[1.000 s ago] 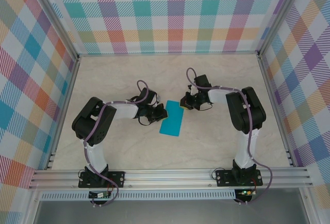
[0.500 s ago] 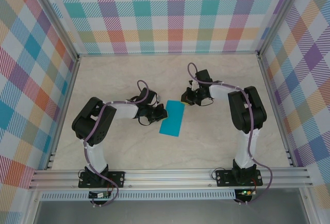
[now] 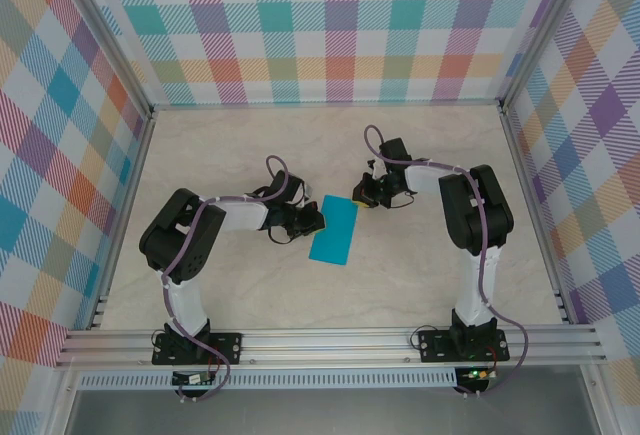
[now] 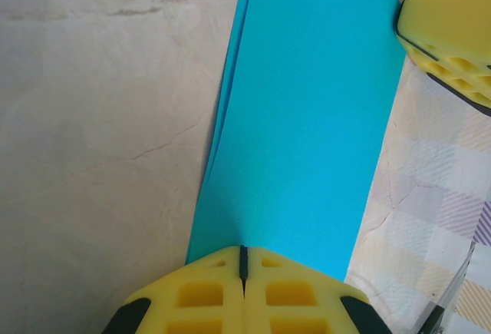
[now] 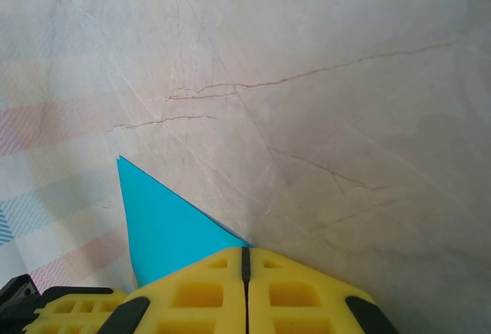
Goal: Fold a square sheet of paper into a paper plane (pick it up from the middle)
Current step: Fold the square sheet of paper in half at the center of the table.
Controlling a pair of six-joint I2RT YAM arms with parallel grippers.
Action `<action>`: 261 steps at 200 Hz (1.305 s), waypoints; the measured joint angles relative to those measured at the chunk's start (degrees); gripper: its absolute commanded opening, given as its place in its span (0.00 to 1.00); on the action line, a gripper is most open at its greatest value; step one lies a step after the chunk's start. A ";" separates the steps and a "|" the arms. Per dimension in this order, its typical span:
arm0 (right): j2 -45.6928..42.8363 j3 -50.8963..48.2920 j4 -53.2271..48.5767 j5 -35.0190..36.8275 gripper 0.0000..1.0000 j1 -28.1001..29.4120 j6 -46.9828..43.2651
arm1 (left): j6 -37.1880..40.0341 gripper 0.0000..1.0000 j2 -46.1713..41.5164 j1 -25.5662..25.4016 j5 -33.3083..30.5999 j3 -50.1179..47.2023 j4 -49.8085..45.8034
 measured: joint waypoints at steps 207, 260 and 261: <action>0.42 -1.68 4.55 -3.04 0.08 -1.46 1.88 | 0.00 0.00 -0.11 0.00 -0.04 -0.02 -0.24; -7.15 -5.18 6.16 -4.09 0.10 -1.90 4.83 | 0.00 0.00 -0.28 0.00 -0.07 -0.04 -0.55; -7.34 -5.27 6.25 -4.09 0.10 -1.90 4.85 | 0.00 0.00 -0.28 0.00 -0.04 -0.04 -0.59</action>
